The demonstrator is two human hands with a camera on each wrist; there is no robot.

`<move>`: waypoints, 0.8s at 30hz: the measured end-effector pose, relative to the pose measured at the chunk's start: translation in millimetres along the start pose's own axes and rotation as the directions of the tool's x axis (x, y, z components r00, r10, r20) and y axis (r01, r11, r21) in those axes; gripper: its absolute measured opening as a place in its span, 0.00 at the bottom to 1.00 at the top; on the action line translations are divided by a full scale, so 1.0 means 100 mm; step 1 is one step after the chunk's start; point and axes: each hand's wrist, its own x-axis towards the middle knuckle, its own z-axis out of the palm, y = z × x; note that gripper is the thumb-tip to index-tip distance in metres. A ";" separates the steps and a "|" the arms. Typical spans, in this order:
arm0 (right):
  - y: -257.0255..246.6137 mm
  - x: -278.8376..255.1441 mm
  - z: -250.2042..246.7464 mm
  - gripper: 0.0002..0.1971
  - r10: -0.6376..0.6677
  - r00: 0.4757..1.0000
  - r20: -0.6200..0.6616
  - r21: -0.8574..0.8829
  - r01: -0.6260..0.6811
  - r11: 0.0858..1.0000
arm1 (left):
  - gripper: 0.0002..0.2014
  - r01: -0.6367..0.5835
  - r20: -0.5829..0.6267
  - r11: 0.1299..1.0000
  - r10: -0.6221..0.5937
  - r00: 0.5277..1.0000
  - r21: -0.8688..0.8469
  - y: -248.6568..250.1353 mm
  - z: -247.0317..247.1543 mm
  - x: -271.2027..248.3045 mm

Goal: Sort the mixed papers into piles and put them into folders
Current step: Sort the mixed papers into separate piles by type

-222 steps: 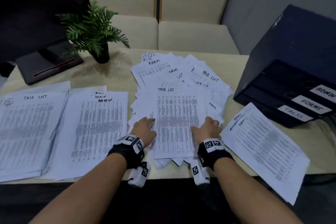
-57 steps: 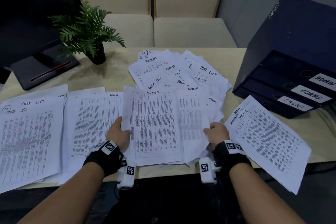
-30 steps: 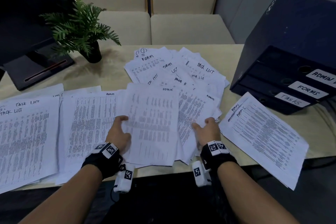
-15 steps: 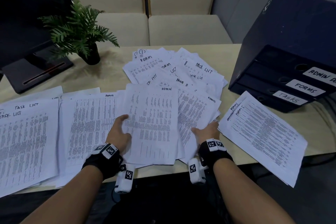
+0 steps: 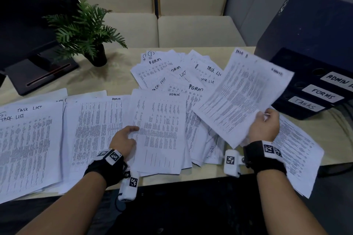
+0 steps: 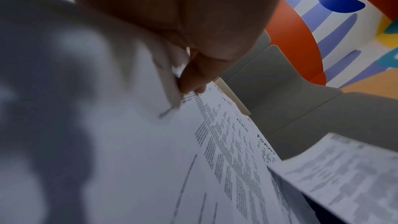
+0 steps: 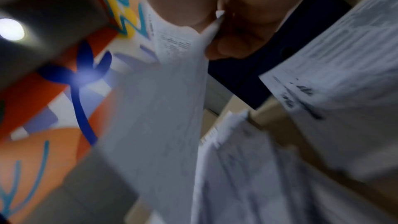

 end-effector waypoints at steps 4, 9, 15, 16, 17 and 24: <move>-0.08 -0.02 0.11 0.04 -0.067 0.966 0.250 0.060 0.054 0.997 | 0.15 -0.020 -0.023 0.999 0.021 1.000 0.026 0.00 0.03 0.03; -0.01 -0.61 0.53 0.04 -0.070 0.774 0.629 -0.092 0.163 0.982 | 0.31 0.031 0.028 0.996 -0.029 0.999 -0.082 0.13 0.02 0.00; 0.06 -1.02 0.88 0.02 -0.019 0.631 0.775 -0.166 0.232 0.958 | 0.19 0.021 0.088 0.997 -0.015 0.996 -0.075 0.12 -0.08 -0.12; 0.04 -1.06 0.89 0.02 -0.003 0.645 0.764 -0.175 0.212 0.961 | 0.12 -0.040 0.083 0.998 0.044 0.996 -0.052 0.08 -0.10 -0.13; 0.02 -1.09 0.90 0.05 0.013 0.663 0.748 -0.176 0.180 0.968 | 0.07 -0.080 0.072 0.994 0.086 0.994 -0.079 0.05 -0.15 -0.16; -0.22 -1.68 1.25 0.24 0.173 0.456 0.873 -0.114 -0.153 0.982 | 0.34 -0.090 -0.052 0.957 0.078 0.996 -0.277 -0.43 -0.87 0.00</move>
